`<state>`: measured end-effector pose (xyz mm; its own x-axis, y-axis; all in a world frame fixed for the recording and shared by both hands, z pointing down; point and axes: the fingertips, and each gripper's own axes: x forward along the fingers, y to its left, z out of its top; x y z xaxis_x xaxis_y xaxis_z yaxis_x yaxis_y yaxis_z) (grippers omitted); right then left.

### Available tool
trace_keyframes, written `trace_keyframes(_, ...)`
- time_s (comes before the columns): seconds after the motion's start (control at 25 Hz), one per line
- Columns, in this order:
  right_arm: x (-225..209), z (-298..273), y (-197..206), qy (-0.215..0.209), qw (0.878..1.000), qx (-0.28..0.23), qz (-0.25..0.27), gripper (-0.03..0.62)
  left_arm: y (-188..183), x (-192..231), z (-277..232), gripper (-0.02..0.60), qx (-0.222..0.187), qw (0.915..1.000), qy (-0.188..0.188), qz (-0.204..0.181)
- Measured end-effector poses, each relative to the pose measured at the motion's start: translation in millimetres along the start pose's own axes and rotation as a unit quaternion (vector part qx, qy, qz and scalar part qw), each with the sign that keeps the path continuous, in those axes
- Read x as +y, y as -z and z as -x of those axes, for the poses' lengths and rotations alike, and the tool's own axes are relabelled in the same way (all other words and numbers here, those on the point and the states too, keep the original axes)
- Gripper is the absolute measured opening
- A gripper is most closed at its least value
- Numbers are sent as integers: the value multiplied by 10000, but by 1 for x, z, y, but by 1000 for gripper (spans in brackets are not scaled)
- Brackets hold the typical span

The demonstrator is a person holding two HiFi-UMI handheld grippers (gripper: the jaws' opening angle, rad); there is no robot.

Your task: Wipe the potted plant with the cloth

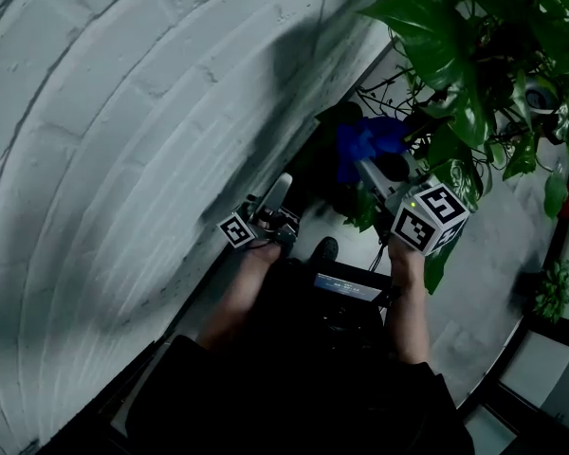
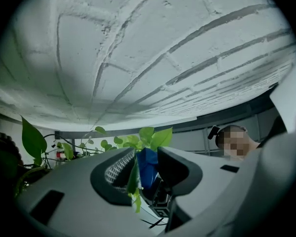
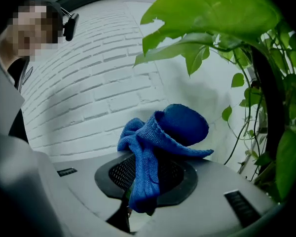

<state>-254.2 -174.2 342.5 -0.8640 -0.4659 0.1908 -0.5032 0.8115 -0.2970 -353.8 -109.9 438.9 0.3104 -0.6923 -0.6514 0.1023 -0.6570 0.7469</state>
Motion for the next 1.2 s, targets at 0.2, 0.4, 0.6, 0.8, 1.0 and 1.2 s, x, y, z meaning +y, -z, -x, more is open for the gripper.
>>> trace_keyframes(0.2,8,-27,30,-247,9987,340,-281,107,2,-10,-2,141,66,9997,217,15)
trace_keyframes(0.4,23,-51,60,-581,9936,678,-689,107,4,-17,-2,169,150,9994,324,20)
trace_keyframes(0.6,43,-62,79,-826,9893,833,-867,107,0,-20,2,189,156,9993,348,32)
trace_keyframes(0.8,57,-64,92,-941,9875,896,-891,107,-1,-23,4,207,156,9990,399,93)
trace_keyframes(1.0,70,-62,100,-1034,9865,850,-948,107,-4,-24,9,209,145,9990,392,180)
trace_keyframes(1.2,78,-61,107,-1042,9864,809,-982,107,-5,-25,16,209,187,9988,361,281)
